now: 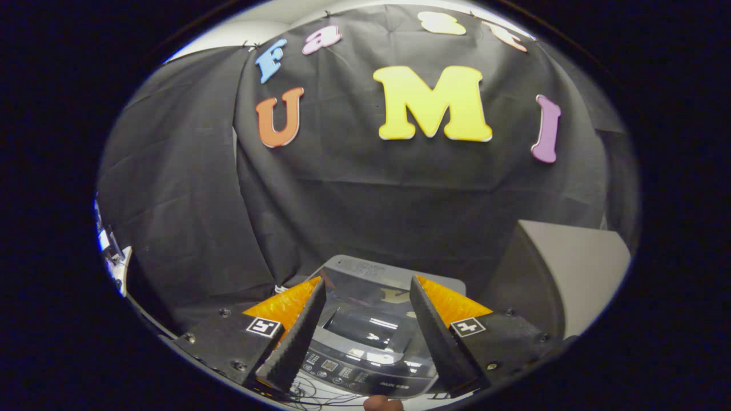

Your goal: Put the clothes into the washing machine and then close the washing machine lid.

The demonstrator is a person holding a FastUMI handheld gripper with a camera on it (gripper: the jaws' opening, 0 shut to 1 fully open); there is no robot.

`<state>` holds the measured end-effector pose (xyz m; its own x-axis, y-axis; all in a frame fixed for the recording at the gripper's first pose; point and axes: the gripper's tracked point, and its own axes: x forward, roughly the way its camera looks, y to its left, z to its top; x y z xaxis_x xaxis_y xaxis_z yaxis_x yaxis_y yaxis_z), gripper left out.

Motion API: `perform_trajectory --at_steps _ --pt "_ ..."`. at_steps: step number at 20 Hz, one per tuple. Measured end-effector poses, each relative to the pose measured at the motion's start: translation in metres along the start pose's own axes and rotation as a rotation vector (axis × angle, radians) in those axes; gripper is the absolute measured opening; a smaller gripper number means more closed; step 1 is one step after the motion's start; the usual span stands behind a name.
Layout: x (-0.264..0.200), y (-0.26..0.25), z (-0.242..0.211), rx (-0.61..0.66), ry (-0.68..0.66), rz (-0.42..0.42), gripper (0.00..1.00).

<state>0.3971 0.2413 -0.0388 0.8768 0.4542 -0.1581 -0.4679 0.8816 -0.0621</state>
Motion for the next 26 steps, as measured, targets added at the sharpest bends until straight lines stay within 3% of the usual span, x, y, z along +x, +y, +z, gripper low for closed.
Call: perform_trajectory --at_steps 4,12,17,21,26 --pt "-0.091 -0.020 0.008 0.006 -0.109 -0.053 0.94" --pt "-0.293 -0.095 -0.033 0.107 -0.164 -0.322 0.93" --pt "-0.394 -0.130 -0.050 0.103 -0.215 -0.437 0.93" --pt "-0.431 -0.141 -0.064 0.072 -0.222 -0.435 0.93" --pt "-0.465 -0.142 -0.071 0.069 -0.226 -0.373 0.93"
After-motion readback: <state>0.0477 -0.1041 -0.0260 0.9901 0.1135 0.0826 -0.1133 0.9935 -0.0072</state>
